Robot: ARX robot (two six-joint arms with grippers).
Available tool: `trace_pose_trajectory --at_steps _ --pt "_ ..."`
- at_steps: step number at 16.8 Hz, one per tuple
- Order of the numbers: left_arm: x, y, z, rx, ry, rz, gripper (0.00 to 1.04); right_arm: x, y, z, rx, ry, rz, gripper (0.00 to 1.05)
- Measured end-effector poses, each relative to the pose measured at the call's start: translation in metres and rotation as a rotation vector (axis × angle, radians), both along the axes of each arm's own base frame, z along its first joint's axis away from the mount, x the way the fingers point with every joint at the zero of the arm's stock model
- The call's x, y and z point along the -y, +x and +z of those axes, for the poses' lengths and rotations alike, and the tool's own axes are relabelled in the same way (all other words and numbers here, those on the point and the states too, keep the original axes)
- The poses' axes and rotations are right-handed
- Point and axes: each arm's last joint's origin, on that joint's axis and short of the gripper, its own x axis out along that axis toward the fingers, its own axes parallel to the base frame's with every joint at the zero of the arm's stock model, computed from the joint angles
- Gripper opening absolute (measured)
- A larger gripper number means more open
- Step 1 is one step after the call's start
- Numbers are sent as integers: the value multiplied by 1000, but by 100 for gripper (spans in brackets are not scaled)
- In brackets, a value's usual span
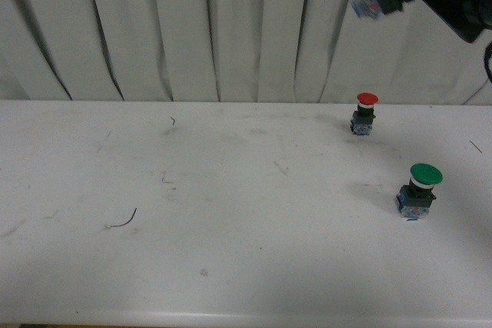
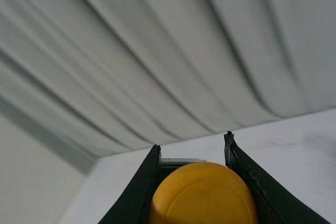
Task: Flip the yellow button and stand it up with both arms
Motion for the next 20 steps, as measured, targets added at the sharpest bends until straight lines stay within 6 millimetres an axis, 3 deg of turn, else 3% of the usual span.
trace_pose_trajectory --at_steps 4,7,14,17,20 --pt "0 0 0 0 0 0 98 58 17 -21 -193 -464 -270 34" --pt "0 0 0 0 0 0 98 63 29 -26 -230 -539 -273 34" --pt "0 0 0 0 0 0 98 66 99 -64 -404 -706 -84 34" --pt "0 0 0 0 0 0 98 62 119 -69 -416 -758 -37 34" --pt "0 0 0 0 0 0 98 55 133 -87 -460 -799 -3 34"
